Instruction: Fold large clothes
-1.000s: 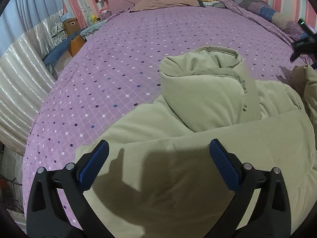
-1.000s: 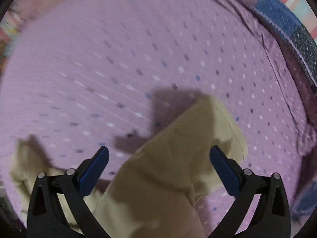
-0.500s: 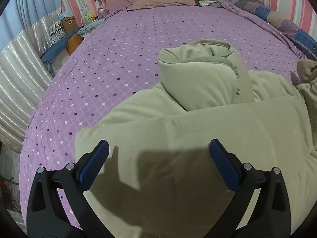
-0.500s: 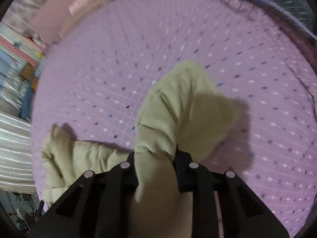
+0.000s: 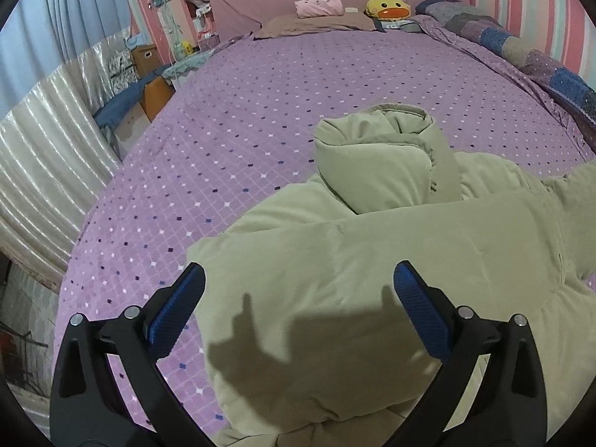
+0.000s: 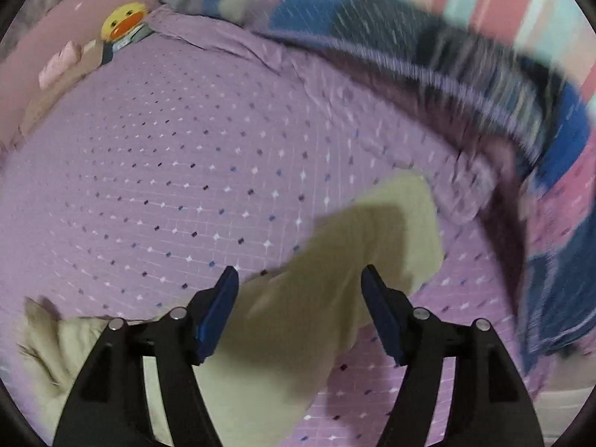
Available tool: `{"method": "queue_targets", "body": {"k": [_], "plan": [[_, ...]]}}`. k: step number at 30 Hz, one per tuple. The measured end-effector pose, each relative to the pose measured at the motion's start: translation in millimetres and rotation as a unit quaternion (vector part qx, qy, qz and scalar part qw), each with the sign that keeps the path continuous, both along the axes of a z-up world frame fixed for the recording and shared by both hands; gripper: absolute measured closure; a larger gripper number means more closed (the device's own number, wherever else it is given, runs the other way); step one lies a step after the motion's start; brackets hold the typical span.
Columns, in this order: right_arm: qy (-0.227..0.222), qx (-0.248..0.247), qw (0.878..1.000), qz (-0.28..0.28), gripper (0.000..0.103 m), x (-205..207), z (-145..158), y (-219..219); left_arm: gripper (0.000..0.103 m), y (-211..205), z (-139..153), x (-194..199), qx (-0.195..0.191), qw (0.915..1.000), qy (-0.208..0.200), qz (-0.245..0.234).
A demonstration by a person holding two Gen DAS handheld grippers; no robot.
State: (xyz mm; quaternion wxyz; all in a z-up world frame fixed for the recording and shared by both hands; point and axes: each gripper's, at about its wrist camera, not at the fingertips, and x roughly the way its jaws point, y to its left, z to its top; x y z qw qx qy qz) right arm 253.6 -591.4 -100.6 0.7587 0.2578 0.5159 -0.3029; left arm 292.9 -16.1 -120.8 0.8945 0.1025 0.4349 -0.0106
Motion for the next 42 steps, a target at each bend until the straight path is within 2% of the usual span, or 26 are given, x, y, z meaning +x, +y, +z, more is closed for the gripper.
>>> {"method": "queue_targets", "body": {"k": [1,2,3,4,6,9,11,15,17,18,19,20,21,23,24,28,34,37,40,42], "plan": [[-0.028,0.028,0.999,-0.005,0.033,-10,-3,-13,0.003,0,1,-1,0.006,1.0,-0.003,-0.001],[-0.042,0.036,0.998,-0.007,0.026,-20,-4,-21,0.003,0,0,-1,0.014,0.9999,-0.005,-0.002],[-0.044,0.033,0.998,-0.008,0.019,-28,-5,-27,0.003,1,0,1,0.017,0.9998,-0.003,-0.001],[-0.039,0.02,0.999,-0.008,0.018,-39,-10,-35,0.003,1,-2,3,0.018,0.9998,0.0,0.001],[-0.031,0.016,0.999,-0.011,0.017,-54,-23,-47,0.003,3,-9,7,0.007,0.9999,0.012,0.006],[-0.045,0.054,0.997,-0.031,0.017,-82,-58,-70,0.003,3,-20,11,0.002,0.9996,0.023,0.016],[-0.072,0.08,0.993,-0.044,0.017,-97,-91,-77,0.003,4,-27,12,0.005,0.9993,0.026,0.025],[-0.096,0.095,0.987,-0.083,0.017,-105,-141,-84,0.003,7,-37,14,0.012,0.9984,0.042,0.037],[-0.121,0.122,0.98,-0.104,0.017,-107,-166,-83,0.003,8,-38,13,0.018,0.9979,0.046,0.041],[-0.128,0.109,0.98,-0.103,0.02,-107,-167,-80,0.003,9,-37,12,0.022,0.9978,0.046,0.041],[-0.133,0.082,0.984,-0.088,0.028,-104,-165,-74,0.003,9,-36,11,0.024,0.9979,0.045,0.041],[-0.14,0.078,0.984,-0.073,0.058,-102,-165,-71,0.003,9,-35,10,0.028,0.9979,0.043,0.04],[-0.149,0.084,0.983,-0.064,0.076,-101,-165,-70,0.003,9,-35,11,0.031,0.9978,0.042,0.04],[-0.166,0.079,0.982,-0.046,0.089,-101,-154,-67,0.003,7,-34,11,0.039,0.9977,0.039,0.039],[-0.172,0.069,0.982,-0.034,0.091,-101,-145,-64,0.003,7,-33,11,0.041,0.9977,0.038,0.038],[-0.197,0.026,0.979,0.033,0.093,-95,-97,-36,0.003,6,-33,10,0.049,0.9974,0.036,0.039],[-0.236,0.002,0.959,0.156,0.094,-69,-21,45,0.003,18,-28,3,0.027,0.9983,0.034,0.038],[-0.269,0.016,0.941,0.207,0.094,-58,11,86,0.003,32,-19,-2,0.015,0.9986,0.025,0.043],[-0.303,0.041,0.912,0.274,0.095,-45,46,132,0.003,47,-11,-6,0.008,0.9986,0.018,0.049],[-0.312,0.052,0.899,0.303,0.095,-40,61,160,0.003,60,-6,-9,0.0,0.9982,0.015,0.058]]}}
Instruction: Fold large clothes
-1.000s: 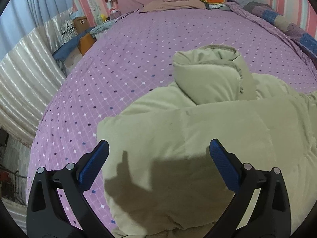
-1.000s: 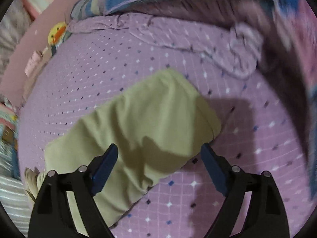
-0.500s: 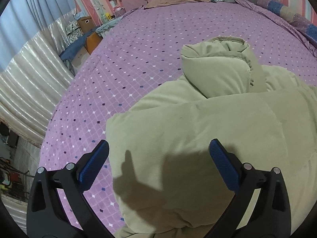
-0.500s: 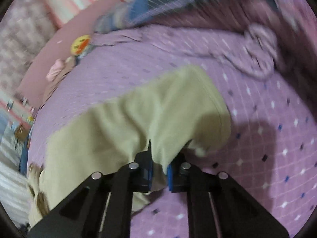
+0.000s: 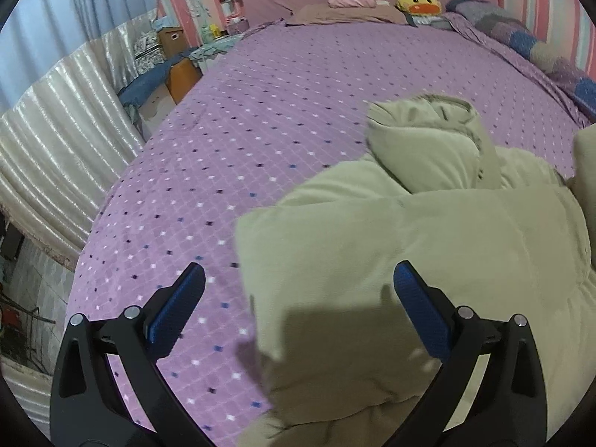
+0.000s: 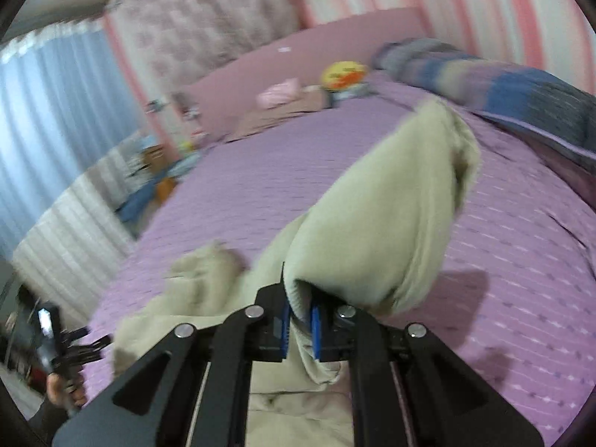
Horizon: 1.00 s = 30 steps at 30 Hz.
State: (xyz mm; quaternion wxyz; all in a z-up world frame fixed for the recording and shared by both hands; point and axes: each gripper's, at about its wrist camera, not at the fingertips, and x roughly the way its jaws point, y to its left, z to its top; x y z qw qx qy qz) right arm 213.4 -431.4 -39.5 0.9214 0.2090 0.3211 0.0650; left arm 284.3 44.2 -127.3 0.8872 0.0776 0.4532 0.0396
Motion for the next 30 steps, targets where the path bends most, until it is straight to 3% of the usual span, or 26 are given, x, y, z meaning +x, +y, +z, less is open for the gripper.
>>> {"method": "queue_targets", "body": {"k": [4,7,13,16,22,23,25,26,27,30], "plan": [[0.011,0.046,0.997,0.066,0.094,18,3,54,0.003,22,3,0,-0.022,0.9996,0.001,0.018],[0.037,0.024,0.992,0.121,0.094,31,-13,111,0.003,32,2,-4,-0.026,0.9993,0.002,0.027],[0.095,-0.003,0.979,0.18,0.094,44,-54,184,0.003,41,-5,-14,-0.007,0.9996,0.009,0.026],[0.113,-0.008,0.974,0.198,0.093,46,-57,196,0.003,43,-5,-15,-0.002,0.9996,0.013,0.025],[0.128,-0.081,0.965,0.214,0.085,34,-39,216,0.003,48,3,-16,-0.006,0.9995,0.008,0.029],[0.13,-0.094,0.962,0.221,0.078,31,-36,221,0.003,49,4,-17,-0.01,0.9994,0.009,0.032],[0.131,-0.11,0.956,0.238,0.053,24,-36,234,0.003,52,5,-19,-0.018,0.9991,0.011,0.036],[0.13,-0.109,0.955,0.242,0.019,24,-34,235,0.003,54,4,-21,-0.022,0.9989,0.014,0.038],[0.123,-0.115,0.956,0.238,0.013,20,-37,231,0.003,55,4,-22,-0.023,0.9988,0.016,0.039],[0.118,-0.143,0.955,0.233,0.013,16,-42,235,0.003,58,1,-28,-0.019,0.999,0.019,0.037]]}}
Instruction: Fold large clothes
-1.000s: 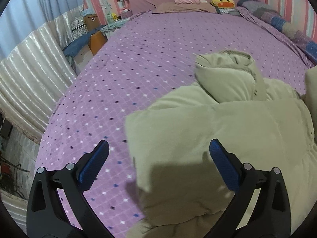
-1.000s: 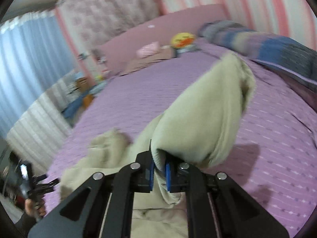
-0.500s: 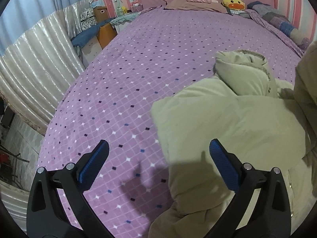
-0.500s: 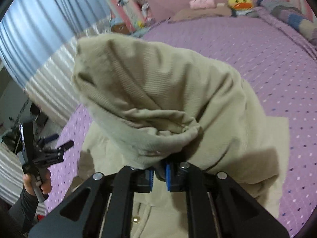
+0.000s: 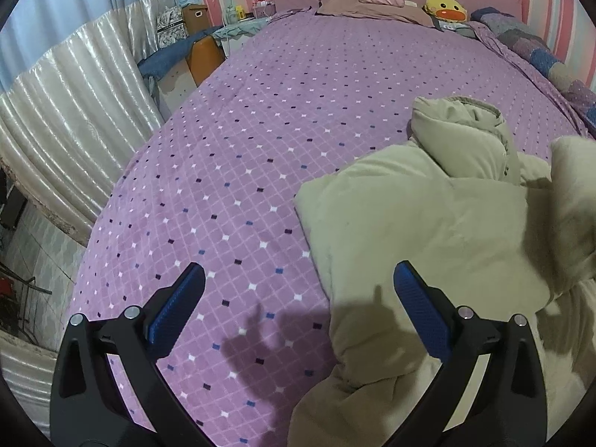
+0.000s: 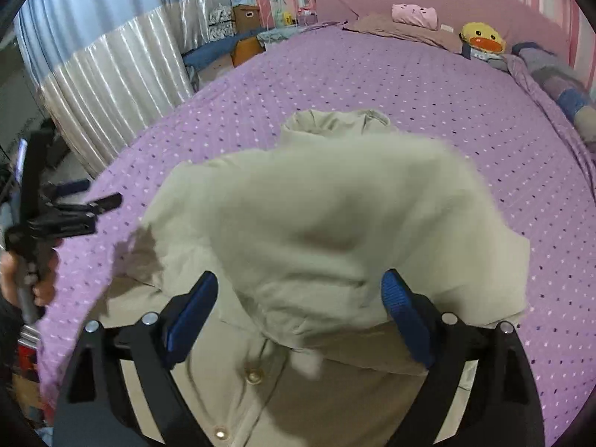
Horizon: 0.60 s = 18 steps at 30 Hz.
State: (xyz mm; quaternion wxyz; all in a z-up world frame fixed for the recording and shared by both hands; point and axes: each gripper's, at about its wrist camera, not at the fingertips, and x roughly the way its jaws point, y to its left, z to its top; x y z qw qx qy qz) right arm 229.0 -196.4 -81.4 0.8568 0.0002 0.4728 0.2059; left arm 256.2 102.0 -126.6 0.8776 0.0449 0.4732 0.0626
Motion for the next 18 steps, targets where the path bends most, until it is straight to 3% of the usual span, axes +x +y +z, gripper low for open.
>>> {"method": "queue_targets", "body": {"k": [4,10,18], "plan": [[0.0,-0.034,0.999,0.012,0.013,0,-6,3,0.003,2,-4,-5,0.009,1.0,0.002,-0.003],[-0.008,-0.06,0.998,0.018,0.013,-13,-6,-3,0.003,-6,-7,-8,-0.012,0.9998,0.005,-0.014],[-0.035,-0.098,0.994,-0.037,0.013,-31,2,-56,0.003,-64,-13,-15,-0.026,0.9965,0.002,-0.08]]}}
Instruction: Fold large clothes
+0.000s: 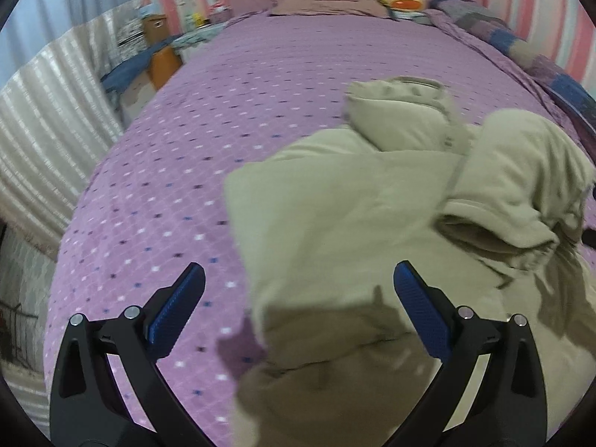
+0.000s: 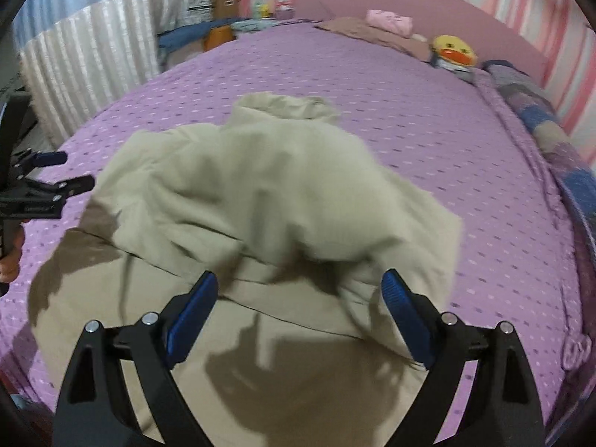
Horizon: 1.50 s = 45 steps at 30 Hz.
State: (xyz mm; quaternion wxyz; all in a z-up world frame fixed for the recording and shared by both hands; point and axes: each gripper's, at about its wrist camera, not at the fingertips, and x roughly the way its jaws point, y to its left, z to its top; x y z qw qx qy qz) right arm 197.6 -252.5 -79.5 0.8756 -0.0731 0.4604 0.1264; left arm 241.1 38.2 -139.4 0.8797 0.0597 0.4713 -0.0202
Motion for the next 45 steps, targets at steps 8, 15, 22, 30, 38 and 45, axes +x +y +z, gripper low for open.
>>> {"method": "queue_targets", "body": {"k": [8,15,22,30,38,45], "plan": [[-0.006,0.018,0.996,-0.084,0.013,4,-6,-71,0.003,-65,-19,13,-0.004,0.9985,0.015,-0.053],[0.008,0.046,0.991,-0.123,0.013,10,-27,-99,0.062,-107,-34,46,-0.041,0.9931,0.039,-0.103],[0.01,0.066,0.987,-0.148,0.013,11,-39,-114,0.094,-89,8,52,-0.051,0.9949,0.0,-0.087],[0.001,0.083,0.984,-0.156,0.013,13,-32,-110,0.094,12,45,73,-0.07,0.9951,0.032,-0.061],[0.006,0.063,0.985,-0.159,0.013,9,-34,-108,0.028,33,18,44,-0.049,0.9977,0.04,-0.025],[0.012,0.077,0.98,-0.183,0.013,10,-42,-122,0.024,-25,-1,39,-0.08,0.9925,0.063,-0.068]]}}
